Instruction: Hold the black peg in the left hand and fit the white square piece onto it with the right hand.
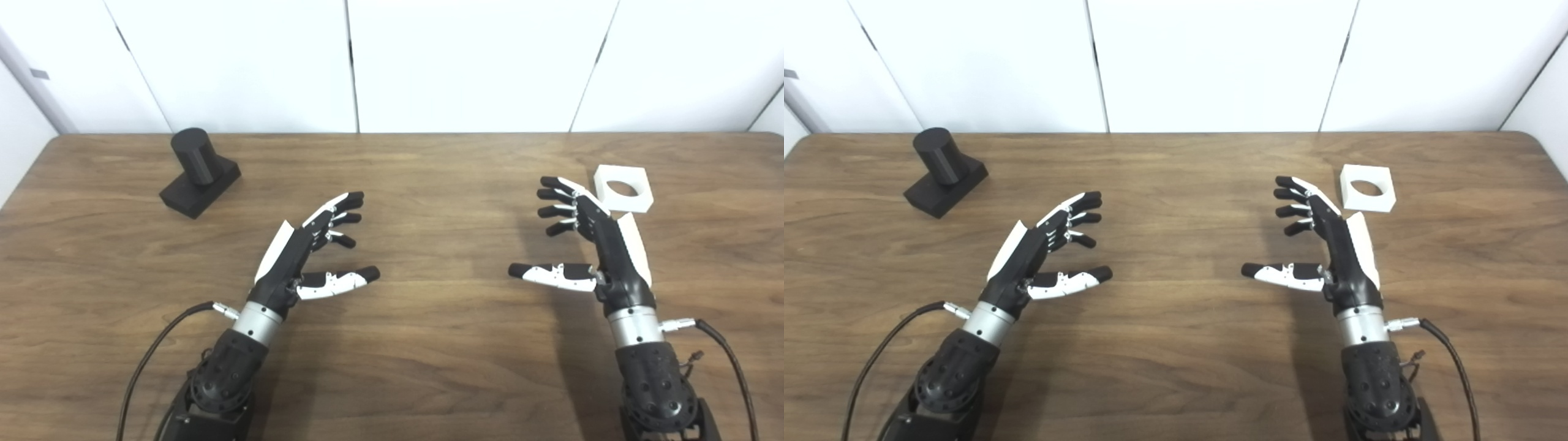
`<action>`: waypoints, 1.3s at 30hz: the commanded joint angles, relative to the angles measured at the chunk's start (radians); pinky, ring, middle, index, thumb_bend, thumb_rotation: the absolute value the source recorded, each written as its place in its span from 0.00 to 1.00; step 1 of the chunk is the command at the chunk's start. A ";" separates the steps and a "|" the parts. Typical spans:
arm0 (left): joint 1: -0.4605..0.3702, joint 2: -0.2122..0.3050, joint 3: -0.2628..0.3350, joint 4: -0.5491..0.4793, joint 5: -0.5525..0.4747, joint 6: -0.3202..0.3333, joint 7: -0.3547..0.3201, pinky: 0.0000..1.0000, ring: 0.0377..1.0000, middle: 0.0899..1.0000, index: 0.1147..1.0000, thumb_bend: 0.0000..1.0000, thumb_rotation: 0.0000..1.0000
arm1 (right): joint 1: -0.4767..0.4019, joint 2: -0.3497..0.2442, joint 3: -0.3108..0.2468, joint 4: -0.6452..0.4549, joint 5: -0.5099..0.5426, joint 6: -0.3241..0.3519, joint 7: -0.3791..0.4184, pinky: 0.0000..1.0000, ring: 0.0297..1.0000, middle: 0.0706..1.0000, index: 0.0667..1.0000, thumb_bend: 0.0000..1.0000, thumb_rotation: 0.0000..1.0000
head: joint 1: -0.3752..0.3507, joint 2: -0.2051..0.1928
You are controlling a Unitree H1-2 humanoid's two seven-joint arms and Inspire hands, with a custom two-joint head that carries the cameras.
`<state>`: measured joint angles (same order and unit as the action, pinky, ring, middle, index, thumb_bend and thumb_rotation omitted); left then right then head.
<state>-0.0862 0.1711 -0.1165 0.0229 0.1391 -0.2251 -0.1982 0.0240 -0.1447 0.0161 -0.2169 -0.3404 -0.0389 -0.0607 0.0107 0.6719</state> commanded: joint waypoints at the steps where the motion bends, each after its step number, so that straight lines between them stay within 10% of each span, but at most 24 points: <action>1: -0.034 0.003 0.002 -0.021 -0.008 -0.040 0.009 0.66 0.84 0.88 0.87 0.79 0.24 | -0.023 -0.013 0.004 -0.011 0.002 -0.050 0.001 0.54 0.67 0.76 0.79 0.66 0.04 | 0.000 0.000; 12: -0.038 0.004 -0.002 -0.020 -0.007 -0.037 0.003 0.65 0.83 0.88 0.86 0.78 0.21 | -0.026 -0.023 0.008 -0.009 0.013 -0.065 0.016 0.56 0.68 0.76 0.80 0.67 0.07 | 0.019 -0.004; 23: -0.047 -0.050 -0.048 0.009 0.047 -0.018 0.022 0.66 0.82 0.88 0.84 0.77 0.22 | -0.016 -0.046 -0.047 -0.003 0.085 -0.055 0.030 0.54 0.67 0.76 0.78 0.62 0.00 | 0.307 -0.073; 39: -0.047 -0.067 -0.055 0.037 0.090 -0.051 0.056 0.61 0.81 0.86 0.82 0.75 0.22 | -0.003 -0.039 -0.051 -0.077 0.112 0.038 0.062 0.59 0.71 0.78 0.78 0.62 0.00 | 0.326 -0.090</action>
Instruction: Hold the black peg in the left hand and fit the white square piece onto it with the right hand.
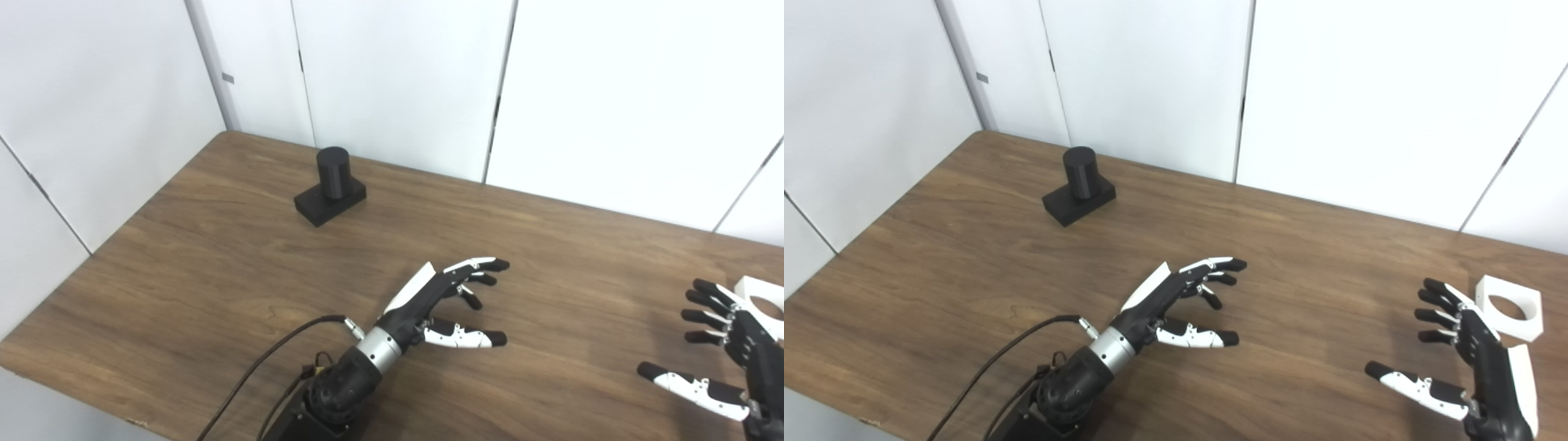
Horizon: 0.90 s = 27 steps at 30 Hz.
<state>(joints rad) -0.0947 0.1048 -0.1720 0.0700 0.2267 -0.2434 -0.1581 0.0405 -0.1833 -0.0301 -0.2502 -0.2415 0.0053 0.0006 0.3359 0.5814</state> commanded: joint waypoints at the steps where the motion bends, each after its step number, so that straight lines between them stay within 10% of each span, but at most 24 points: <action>1: -0.039 0.000 0.001 -0.011 0.002 -0.031 0.016 0.61 0.81 0.86 0.82 0.75 0.22 | -0.020 0.000 -0.005 -0.047 0.016 -0.006 0.003 0.59 0.71 0.78 0.78 0.62 0.00 | 0.000 0.001; 13: -0.038 -0.049 0.065 -0.102 -0.027 0.066 0.067 0.46 0.56 0.63 0.64 0.69 0.05 | -0.015 0.003 -0.008 -0.094 0.023 0.047 0.011 0.53 0.68 0.77 0.77 0.61 0.00 | -0.001 0.005; 27: -0.157 0.094 0.071 -0.161 0.165 0.182 0.072 0.45 0.56 0.62 0.57 0.79 0.14 | -0.014 -0.004 -0.016 -0.099 0.046 0.043 0.013 0.54 0.68 0.77 0.77 0.60 0.00 | 0.012 0.003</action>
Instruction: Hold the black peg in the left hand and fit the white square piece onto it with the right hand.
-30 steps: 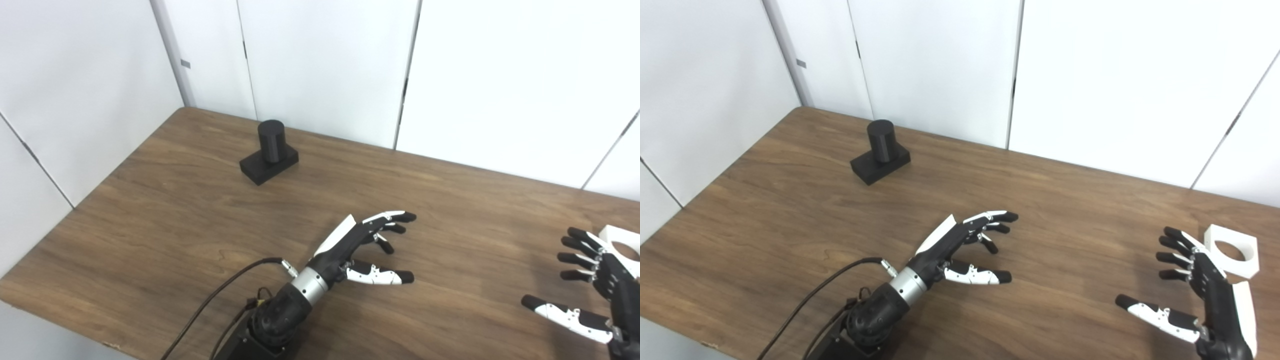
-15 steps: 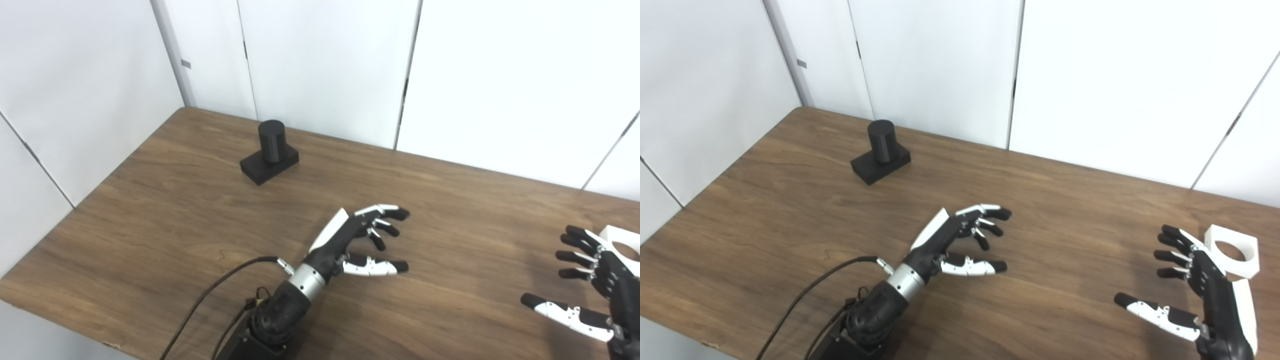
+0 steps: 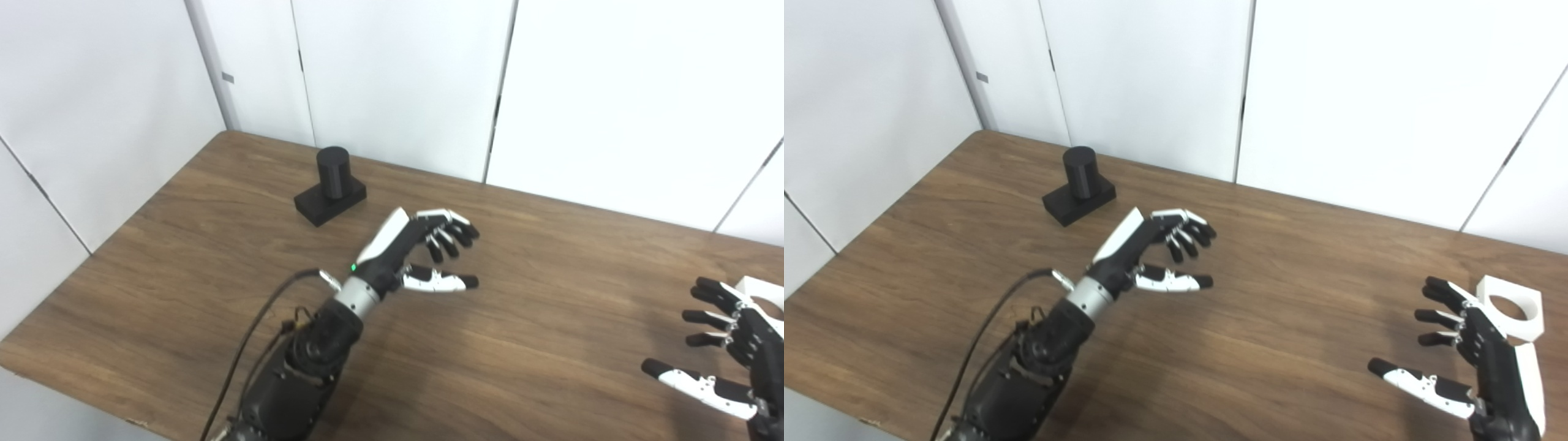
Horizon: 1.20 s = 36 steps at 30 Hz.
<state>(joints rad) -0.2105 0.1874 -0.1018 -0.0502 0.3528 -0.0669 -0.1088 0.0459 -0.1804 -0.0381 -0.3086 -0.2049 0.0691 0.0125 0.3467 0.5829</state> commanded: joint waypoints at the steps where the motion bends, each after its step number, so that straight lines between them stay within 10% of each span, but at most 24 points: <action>1: -0.046 0.018 0.002 -0.050 0.077 0.022 0.034 0.45 0.56 0.61 0.57 0.80 0.16 | -0.019 -0.007 -0.008 -0.041 0.010 -0.020 0.001 0.54 0.68 0.77 0.76 0.60 0.00 | 0.001 0.001; 36: -0.205 0.192 0.130 0.016 0.302 0.235 0.194 0.68 0.82 0.79 0.66 0.80 0.24 | -0.033 -0.012 -0.011 -0.029 -0.048 -0.034 -0.012 0.48 0.63 0.74 0.74 0.63 0.00 | 0.019 -0.015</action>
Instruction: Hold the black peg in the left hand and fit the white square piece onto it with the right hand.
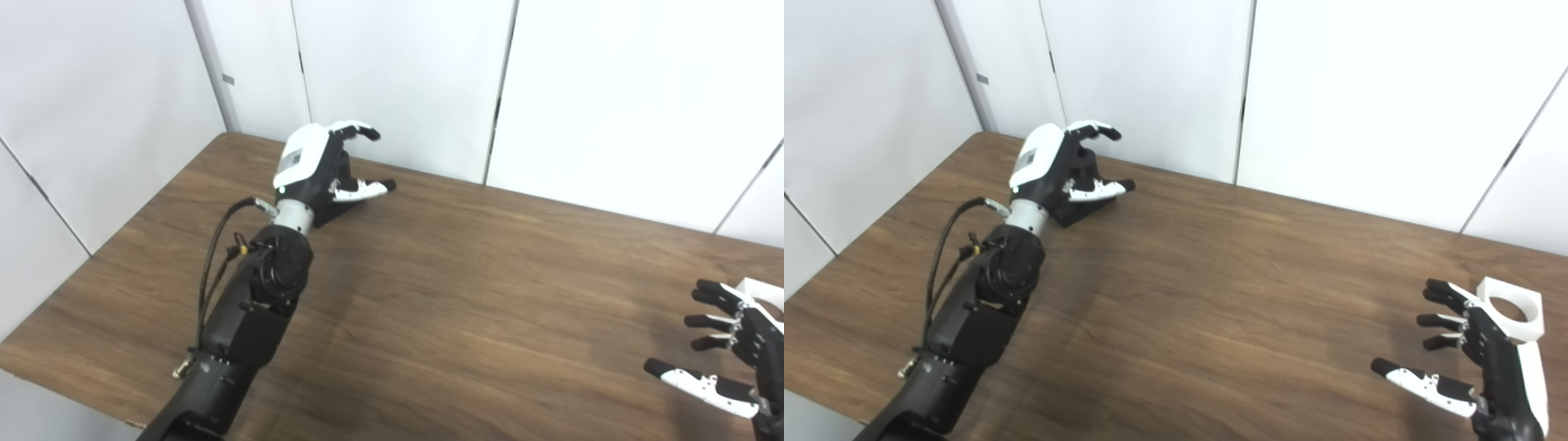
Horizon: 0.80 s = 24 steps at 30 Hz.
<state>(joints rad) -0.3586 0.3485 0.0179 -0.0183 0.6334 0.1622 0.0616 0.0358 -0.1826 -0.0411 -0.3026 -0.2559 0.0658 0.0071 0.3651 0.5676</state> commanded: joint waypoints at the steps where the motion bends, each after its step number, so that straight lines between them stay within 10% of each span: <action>1: -0.060 0.035 0.012 -0.017 0.028 0.018 0.022 0.68 0.83 0.79 0.67 0.80 0.22 | -0.022 -0.011 -0.008 -0.037 0.003 -0.030 -0.006 0.48 0.63 0.74 0.75 0.63 0.00 | 0.001 0.002; 24: -0.113 0.121 0.025 0.065 0.063 0.159 0.013 0.65 0.91 0.86 0.72 0.94 0.27 | -0.019 -0.011 -0.012 -0.043 0.009 -0.032 -0.007 0.48 0.63 0.74 0.75 0.61 0.00 | 0.003 0.013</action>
<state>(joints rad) -0.4103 0.4353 0.0381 0.0507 0.6895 0.3213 0.0565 0.0373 -0.1868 -0.0431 -0.3053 -0.2538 0.0659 0.0074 0.3682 0.5798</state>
